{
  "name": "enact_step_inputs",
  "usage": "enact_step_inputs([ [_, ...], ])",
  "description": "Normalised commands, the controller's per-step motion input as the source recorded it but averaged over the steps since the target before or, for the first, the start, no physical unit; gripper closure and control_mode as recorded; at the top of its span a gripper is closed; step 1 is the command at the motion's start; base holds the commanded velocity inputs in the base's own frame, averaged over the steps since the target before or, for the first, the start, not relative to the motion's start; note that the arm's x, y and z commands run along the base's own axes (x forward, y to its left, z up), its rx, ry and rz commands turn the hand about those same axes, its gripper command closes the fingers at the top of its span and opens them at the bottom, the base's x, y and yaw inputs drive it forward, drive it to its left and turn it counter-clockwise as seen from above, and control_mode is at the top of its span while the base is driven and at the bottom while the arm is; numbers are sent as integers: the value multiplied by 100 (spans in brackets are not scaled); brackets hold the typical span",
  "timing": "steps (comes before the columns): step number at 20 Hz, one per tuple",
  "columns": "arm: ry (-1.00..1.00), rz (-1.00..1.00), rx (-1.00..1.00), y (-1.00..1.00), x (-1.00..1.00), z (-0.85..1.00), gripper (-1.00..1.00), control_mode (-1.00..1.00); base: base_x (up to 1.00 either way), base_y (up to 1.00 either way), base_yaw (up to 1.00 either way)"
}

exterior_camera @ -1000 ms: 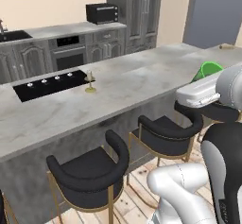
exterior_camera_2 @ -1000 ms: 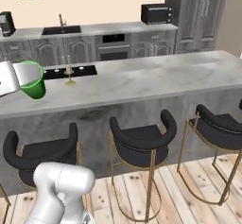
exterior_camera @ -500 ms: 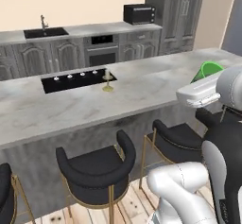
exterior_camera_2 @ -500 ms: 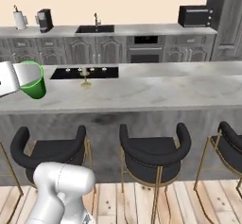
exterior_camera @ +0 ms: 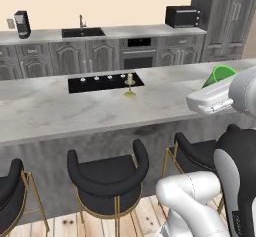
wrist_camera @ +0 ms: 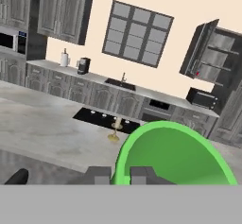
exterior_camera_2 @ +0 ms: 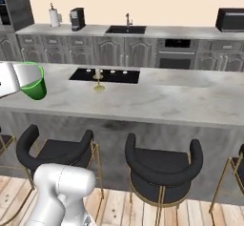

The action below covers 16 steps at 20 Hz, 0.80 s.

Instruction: Open the cabinet directly in front. Then move the liquor and the cup to the dining counter with the candle on it.

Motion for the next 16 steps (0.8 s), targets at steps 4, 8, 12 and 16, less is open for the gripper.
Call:
enact_step_inputs([
  [4, 0, 0, 0, 0, 0, 0, 100, 100, 96, -77, 24],
  [8, 0, 0, 0, 0, 0, 0, 100, 100, 72, -96, 21],
  [12, 0, 0, 0, 0, 0, 0, 100, 100, 24, -100, 16],
  [16, 0, 0, 0, 0, 0, 0, 100, 100, 0, -97, 14],
])
